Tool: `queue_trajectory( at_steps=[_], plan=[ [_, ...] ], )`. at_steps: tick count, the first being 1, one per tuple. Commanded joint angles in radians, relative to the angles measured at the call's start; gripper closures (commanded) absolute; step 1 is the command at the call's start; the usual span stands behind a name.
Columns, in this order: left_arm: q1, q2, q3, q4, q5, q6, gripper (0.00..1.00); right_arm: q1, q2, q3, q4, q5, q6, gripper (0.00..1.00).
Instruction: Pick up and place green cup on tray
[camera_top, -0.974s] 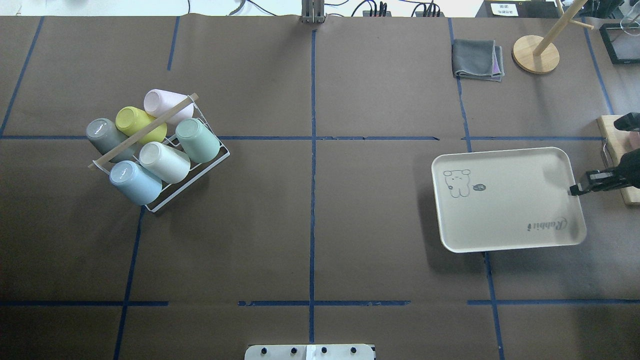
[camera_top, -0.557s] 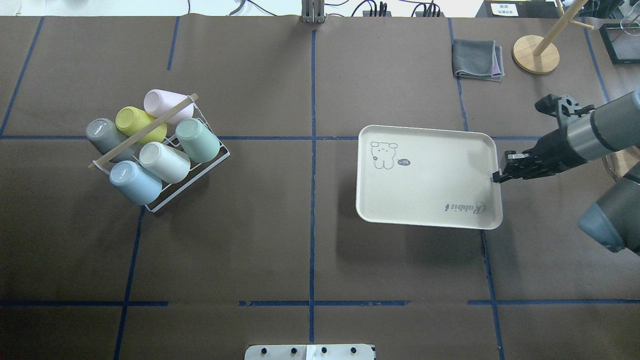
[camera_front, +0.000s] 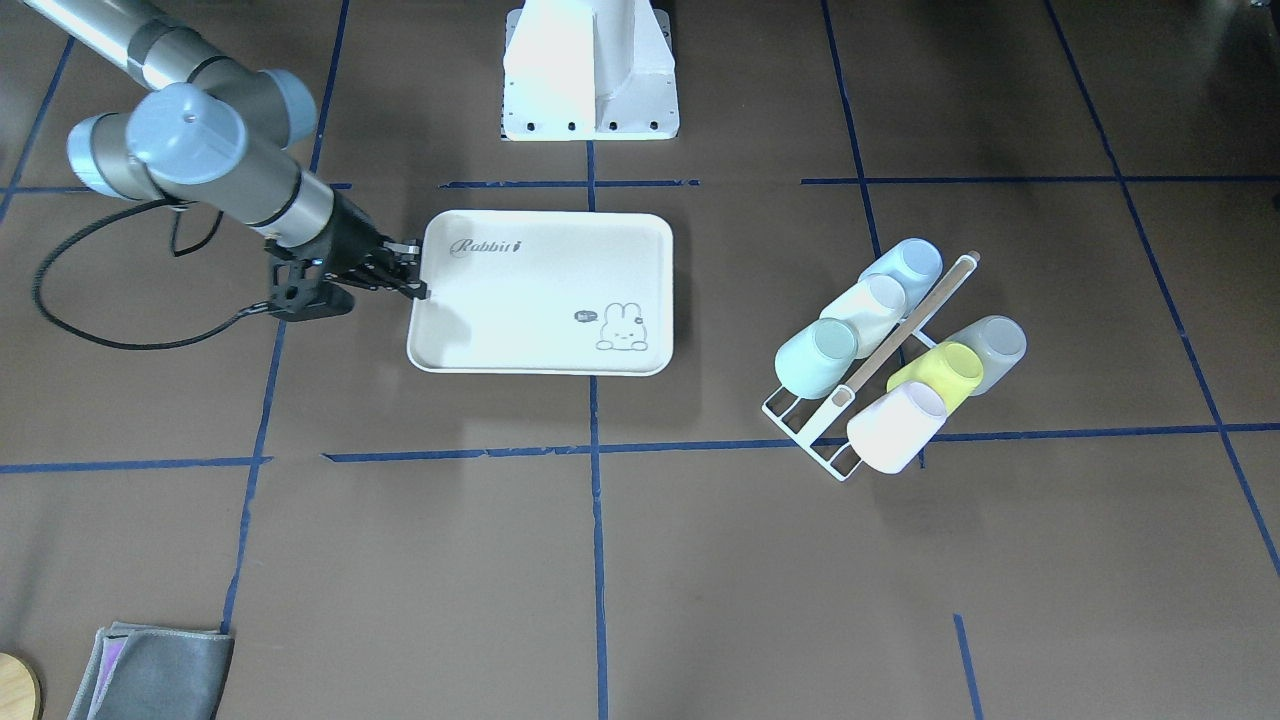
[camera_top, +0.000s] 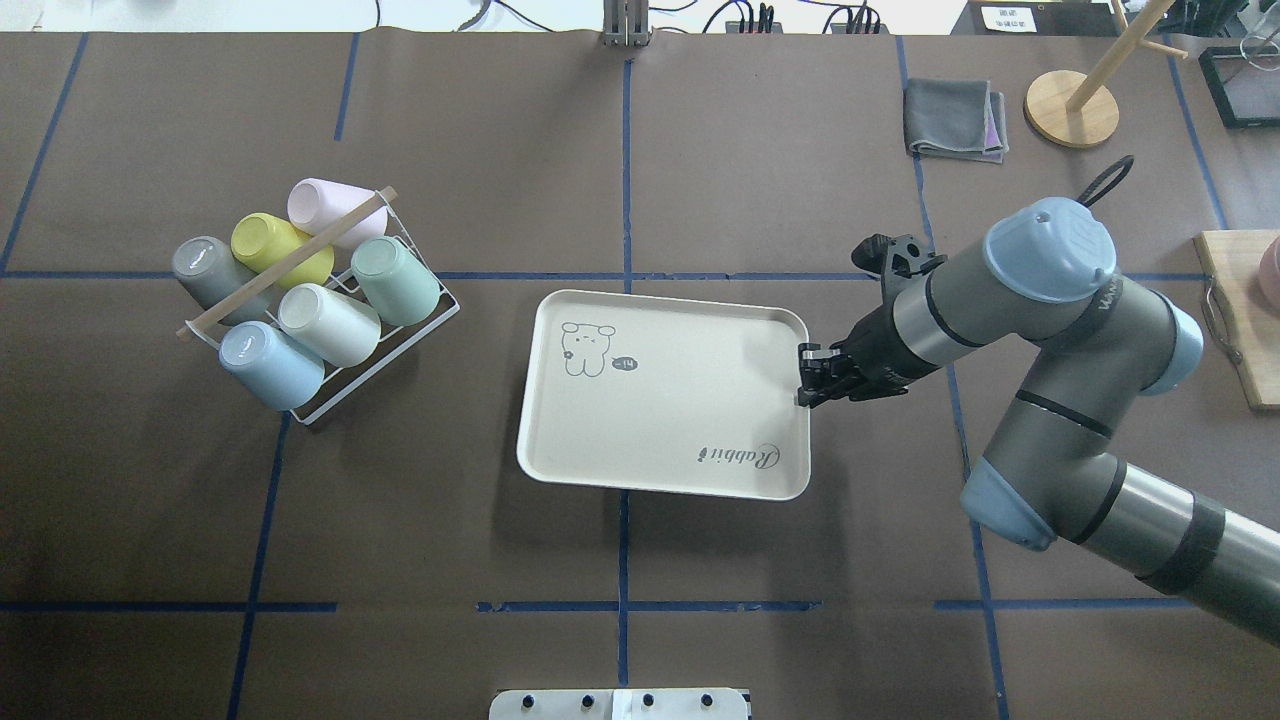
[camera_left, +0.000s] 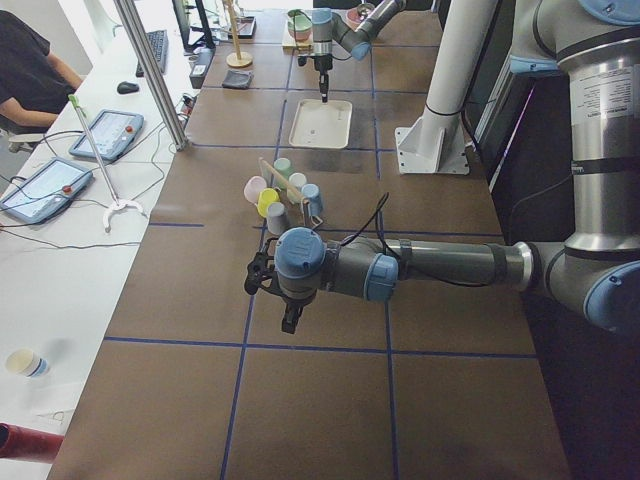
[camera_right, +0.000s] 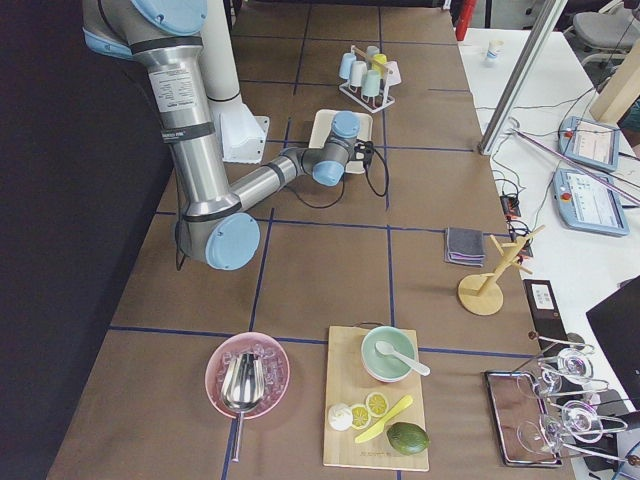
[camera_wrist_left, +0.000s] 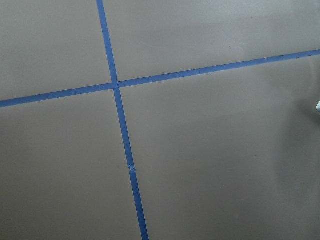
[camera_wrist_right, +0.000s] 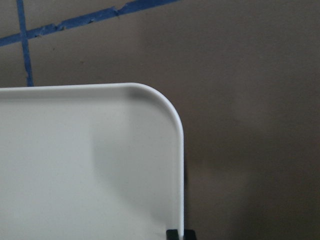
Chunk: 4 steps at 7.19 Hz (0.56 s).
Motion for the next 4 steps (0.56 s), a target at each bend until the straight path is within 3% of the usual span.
queue_trajectory(
  at_steps=[1, 4],
  plan=[
    [0.002, -0.007, -0.002, 0.000, 0.000, -0.005, 0.00, -0.079, 0.036, -0.004, -0.055, -0.111, 0.015, 1.00],
    [0.005, -0.012, 0.000, 0.001, 0.000, -0.005, 0.00, -0.107, 0.067, -0.023, -0.073, -0.111, 0.000, 1.00]
  ],
)
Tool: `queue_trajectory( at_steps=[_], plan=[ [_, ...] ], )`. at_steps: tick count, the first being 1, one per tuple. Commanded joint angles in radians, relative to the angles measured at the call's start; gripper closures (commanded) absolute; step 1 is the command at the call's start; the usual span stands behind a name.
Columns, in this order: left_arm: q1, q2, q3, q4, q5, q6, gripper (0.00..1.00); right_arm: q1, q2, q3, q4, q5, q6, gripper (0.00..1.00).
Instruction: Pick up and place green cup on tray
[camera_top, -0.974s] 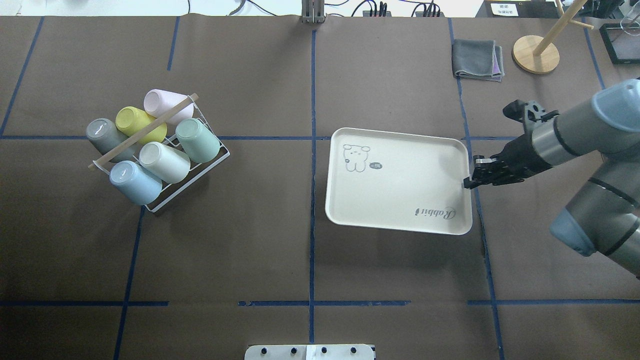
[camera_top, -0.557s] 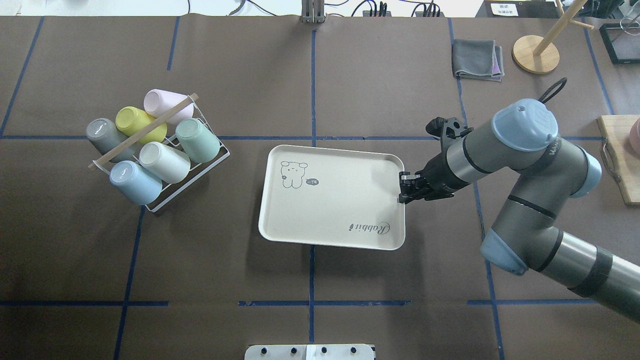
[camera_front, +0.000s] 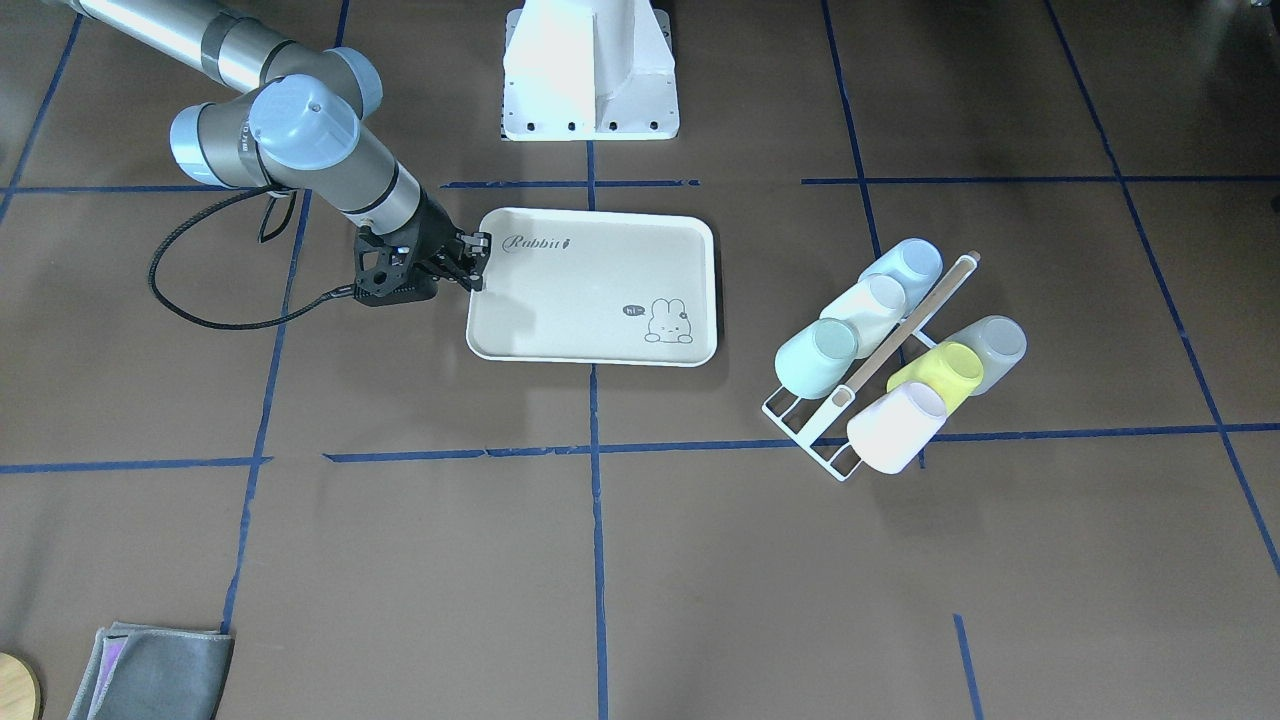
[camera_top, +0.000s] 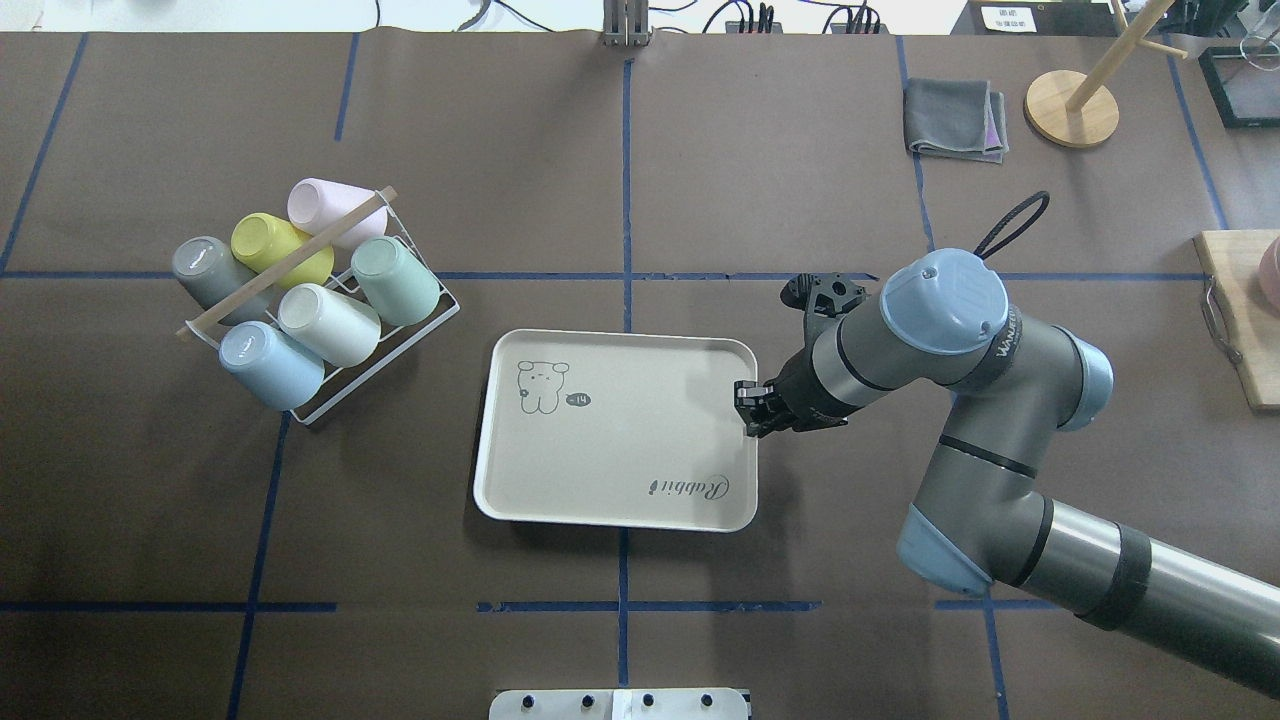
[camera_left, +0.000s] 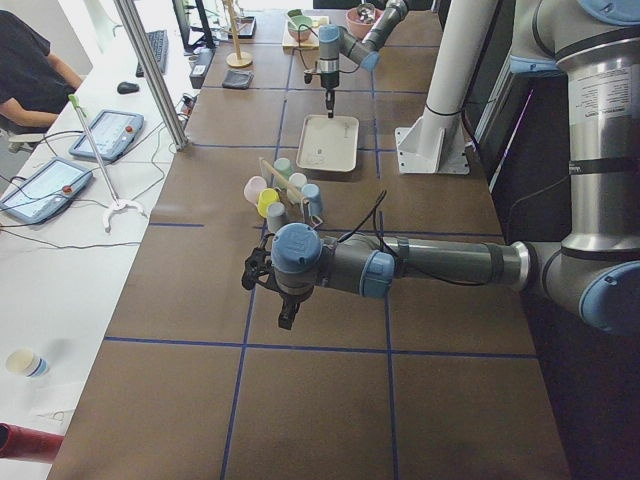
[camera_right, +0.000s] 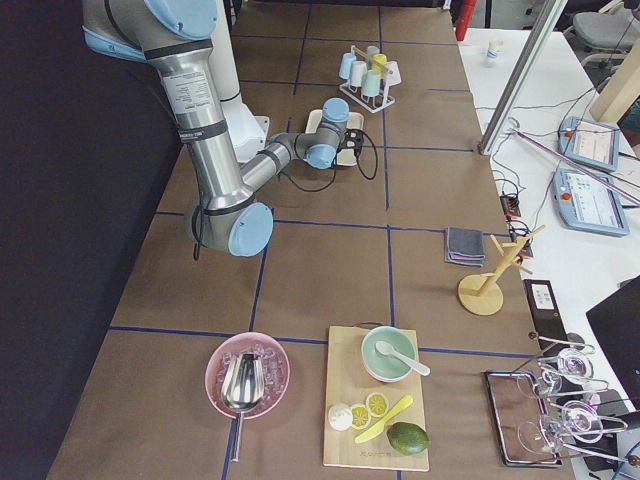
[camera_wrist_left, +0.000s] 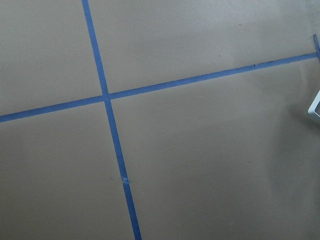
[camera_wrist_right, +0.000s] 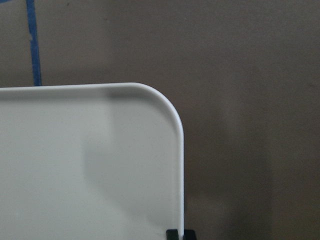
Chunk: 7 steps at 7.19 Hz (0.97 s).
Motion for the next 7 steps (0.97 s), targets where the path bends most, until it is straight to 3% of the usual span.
queue_trajectory(
  at_steps=[1, 2, 3, 4, 5, 6, 7],
  plan=[
    [0.001, -0.002, 0.001, 0.001, 0.000, 0.000, 0.00, -0.014, 0.004, -0.009, -0.008, -0.004, -0.009, 1.00],
    [0.001, -0.002, 0.001, 0.001, 0.000, 0.000, 0.00, -0.015, 0.003, -0.009, -0.021, -0.004, -0.009, 0.96],
    [0.001, -0.002, 0.001, -0.001, 0.000, 0.006, 0.00, -0.015, 0.006, -0.009, -0.046, -0.001, -0.009, 0.71],
    [0.003, -0.002, 0.001, -0.001, 0.000, 0.009, 0.00, -0.014, 0.007, 0.002, -0.078, 0.010, -0.009, 0.56],
    [0.032, -0.012, -0.015, -0.019, 0.000, 0.004, 0.00, -0.009, 0.007, 0.005, -0.086, 0.012, -0.008, 0.22],
    [0.093, -0.063, -0.053, -0.033, 0.012, 0.007, 0.00, 0.017, 0.000, 0.037, -0.098, 0.013, -0.008, 0.00],
    [0.153, -0.098, -0.106, -0.030, 0.012, -0.003, 0.00, 0.049, -0.008, 0.080, -0.151, 0.018, -0.008, 0.00]
  ],
)
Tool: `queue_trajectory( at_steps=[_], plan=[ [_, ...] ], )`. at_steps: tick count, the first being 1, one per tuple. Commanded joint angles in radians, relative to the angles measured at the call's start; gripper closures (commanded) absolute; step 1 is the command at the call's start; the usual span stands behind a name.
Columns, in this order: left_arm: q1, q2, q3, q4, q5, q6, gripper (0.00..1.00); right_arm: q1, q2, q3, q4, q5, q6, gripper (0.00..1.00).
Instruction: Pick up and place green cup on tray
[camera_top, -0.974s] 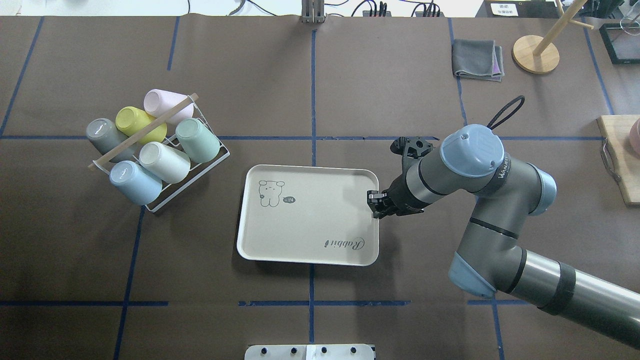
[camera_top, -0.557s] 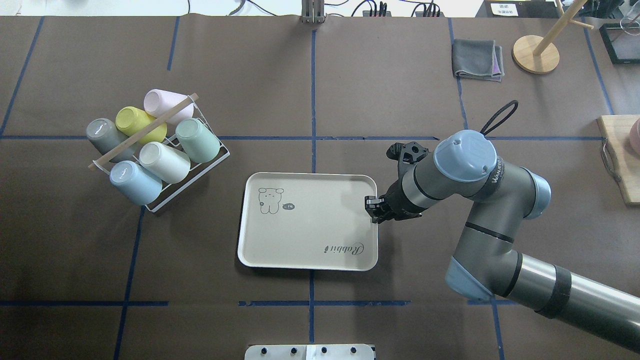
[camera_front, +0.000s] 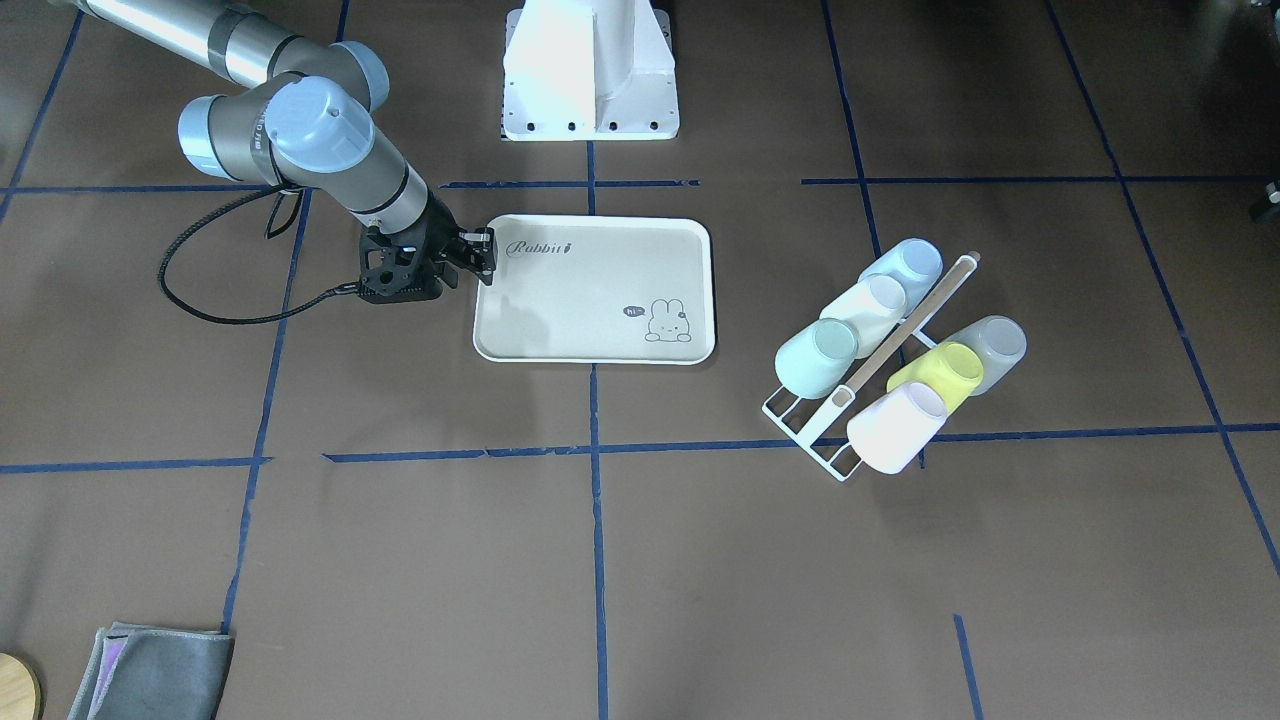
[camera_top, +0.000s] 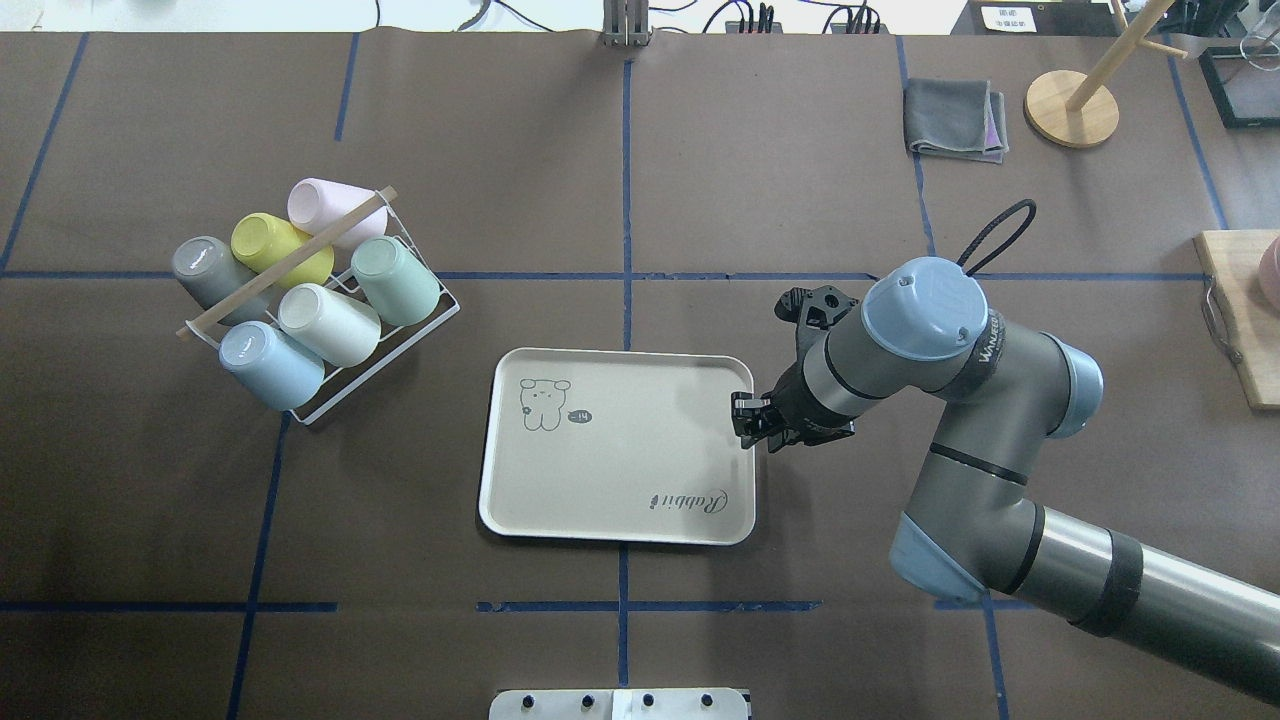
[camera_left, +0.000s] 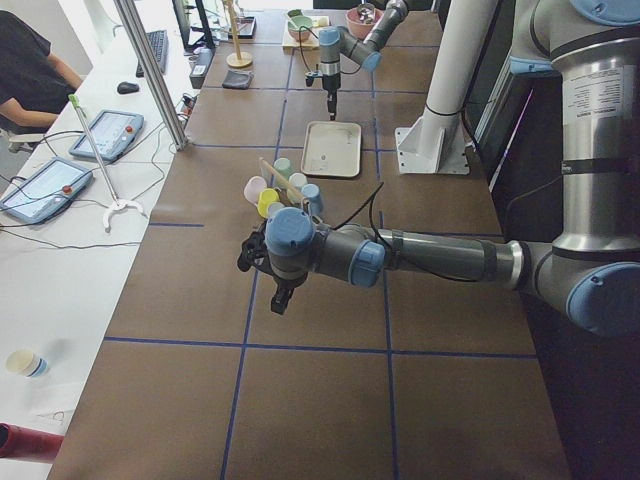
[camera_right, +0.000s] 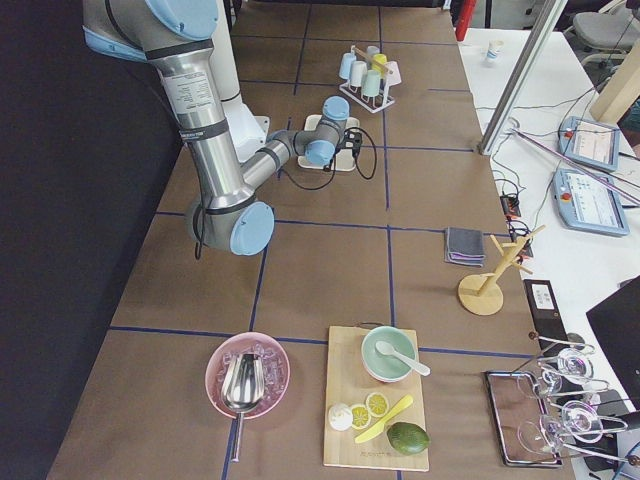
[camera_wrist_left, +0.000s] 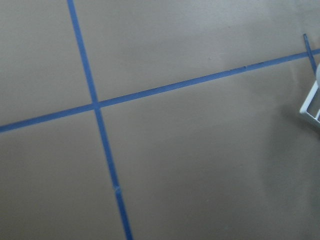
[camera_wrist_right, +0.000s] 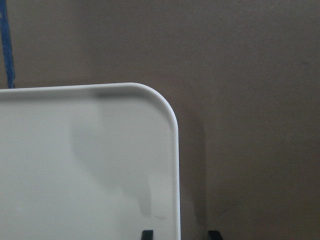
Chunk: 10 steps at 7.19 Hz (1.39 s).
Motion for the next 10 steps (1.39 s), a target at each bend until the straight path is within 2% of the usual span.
queue_trajectory(
  at_steps=[1, 2, 3, 4, 5, 6, 7, 9, 10],
  plan=[
    [0.121, -0.072, -0.121, -0.006, 0.033, -0.003, 0.04, 0.070, -0.011, 0.056, -0.065, 0.015, -0.003, 0.00],
    [0.201, -0.101, -0.207, -0.006, 0.108, -0.004, 0.00, 0.095, -0.033, 0.067, -0.065, 0.015, -0.012, 0.00],
    [0.293, -0.133, -0.296, 0.020, 0.221, -0.054, 0.00, 0.100, -0.080, 0.108, -0.067, 0.015, -0.035, 0.00],
    [0.402, -0.213, -0.320, 0.028, 0.313, -0.110, 0.00, 0.124, -0.124, 0.143, -0.065, 0.015, -0.037, 0.00],
    [0.460, -0.303, -0.320, 0.073, 0.369, -0.142, 0.00, 0.132, -0.152, 0.160, -0.065, 0.015, -0.038, 0.00],
    [0.484, -0.413, -0.321, 0.157, 0.415, -0.147, 0.00, 0.150, -0.172, 0.165, -0.065, 0.015, -0.040, 0.00],
    [0.557, -0.504, -0.321, 0.251, 0.526, -0.147, 0.00, 0.178, -0.220, 0.194, -0.065, 0.015, -0.047, 0.00],
    [0.852, -0.548, -0.318, 0.362, 0.993, -0.130, 0.00, 0.274, -0.315, 0.219, -0.065, 0.029, -0.210, 0.00],
    [0.946, -0.593, -0.314, 0.479, 1.097, -0.030, 0.00, 0.363, -0.361, 0.208, -0.067, 0.081, -0.328, 0.00]
  ],
)
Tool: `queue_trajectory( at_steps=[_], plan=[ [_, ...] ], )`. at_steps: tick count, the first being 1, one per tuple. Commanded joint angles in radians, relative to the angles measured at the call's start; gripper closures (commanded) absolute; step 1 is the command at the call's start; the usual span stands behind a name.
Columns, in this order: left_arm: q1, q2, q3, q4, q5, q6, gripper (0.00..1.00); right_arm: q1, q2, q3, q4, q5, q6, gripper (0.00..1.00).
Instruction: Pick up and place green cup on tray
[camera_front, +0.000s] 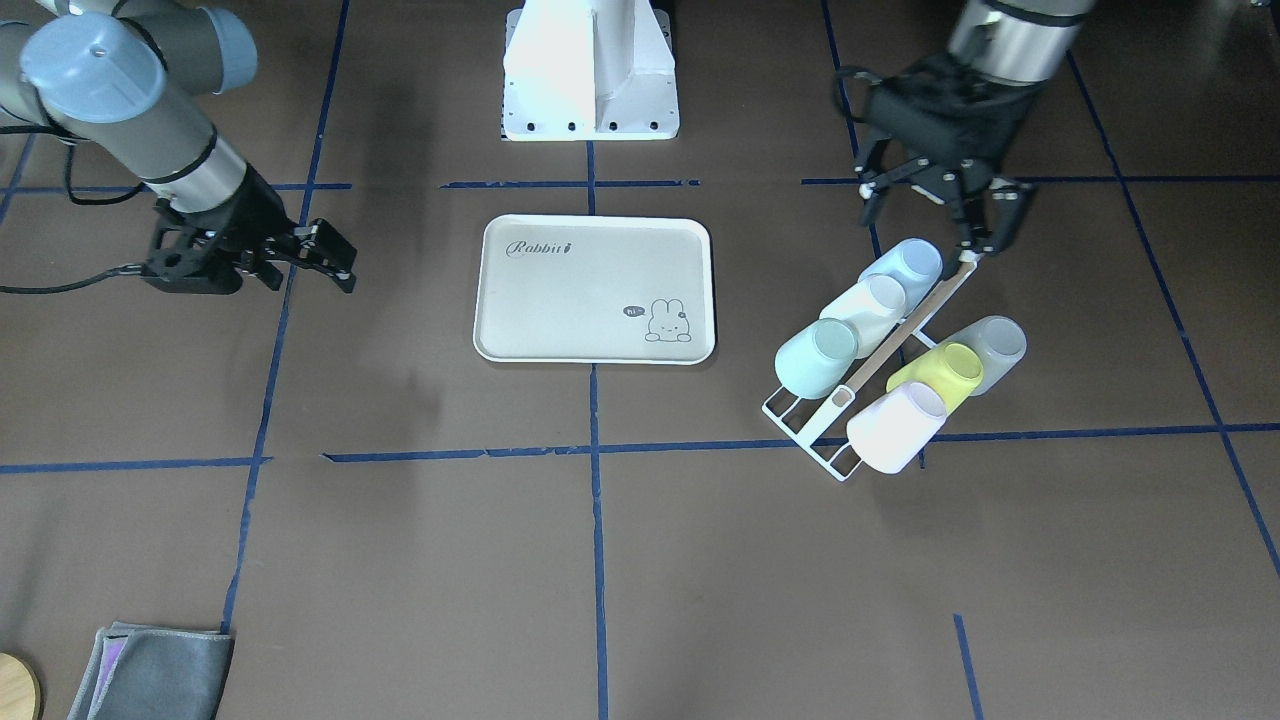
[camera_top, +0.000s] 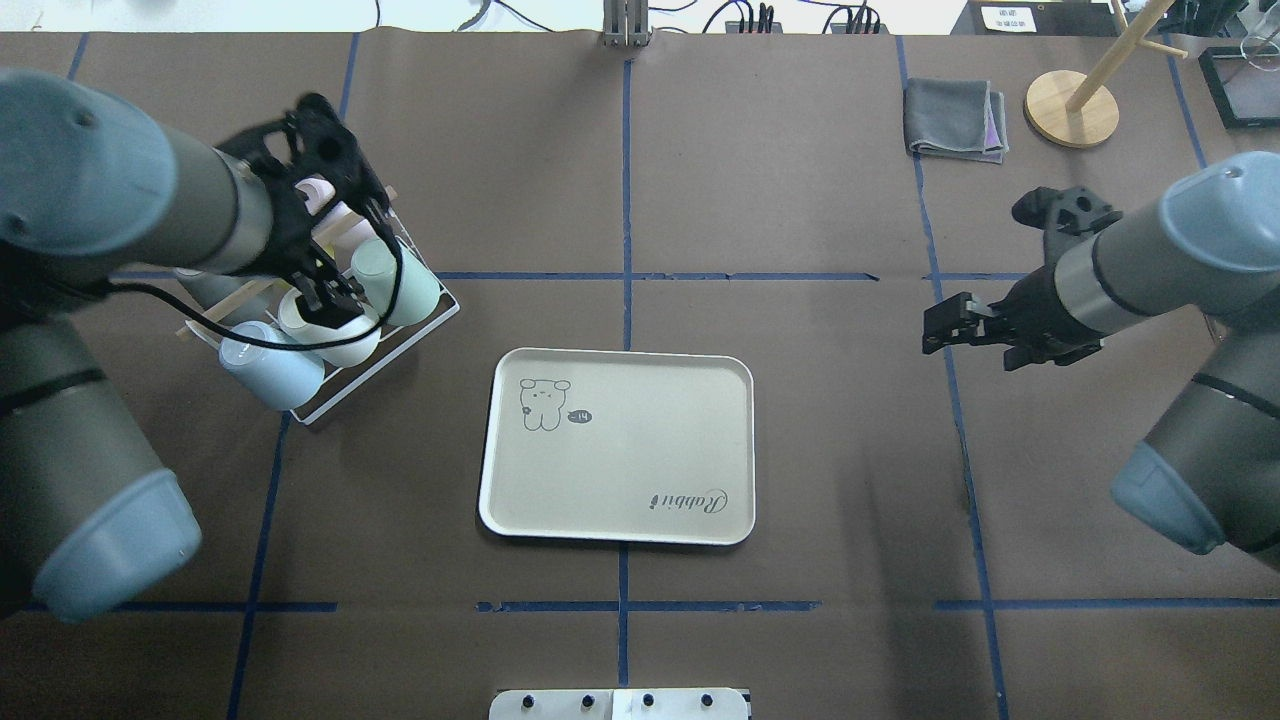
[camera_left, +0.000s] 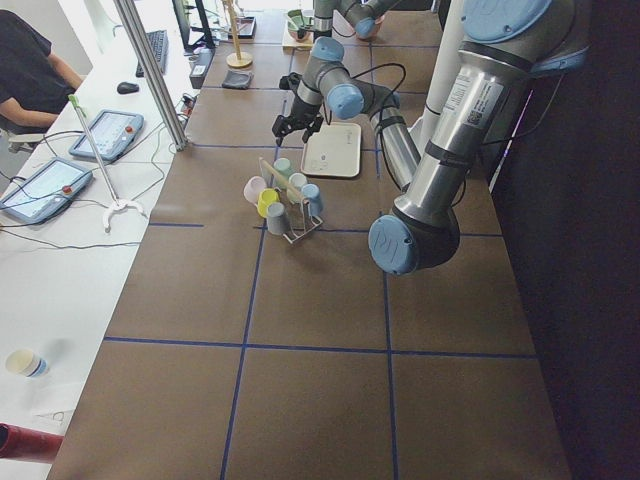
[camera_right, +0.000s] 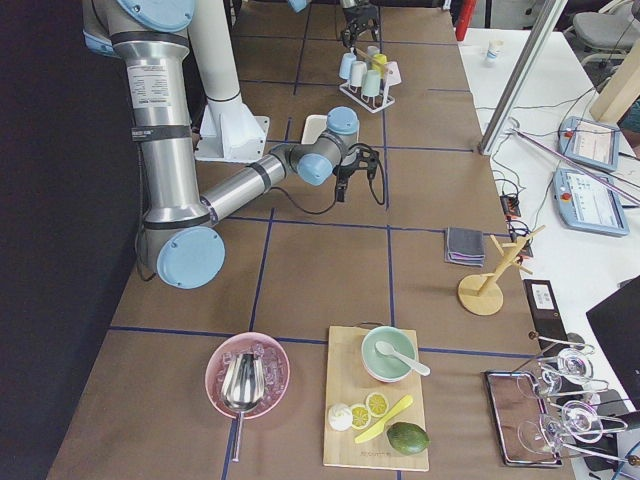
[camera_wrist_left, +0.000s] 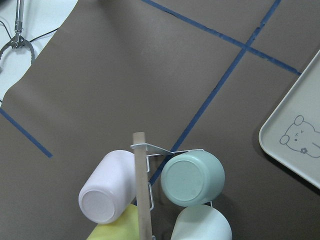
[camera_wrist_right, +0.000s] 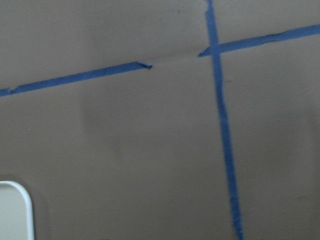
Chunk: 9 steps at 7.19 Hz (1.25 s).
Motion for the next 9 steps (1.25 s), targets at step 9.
queue_trajectory(
  at_steps=[9],
  plan=[
    [0.393, -0.239, 0.432, 0.536, 0.987, 0.661, 0.00, 0.407, -0.145, -0.242, 0.013, 0.181, -0.561, 0.00]
  ],
)
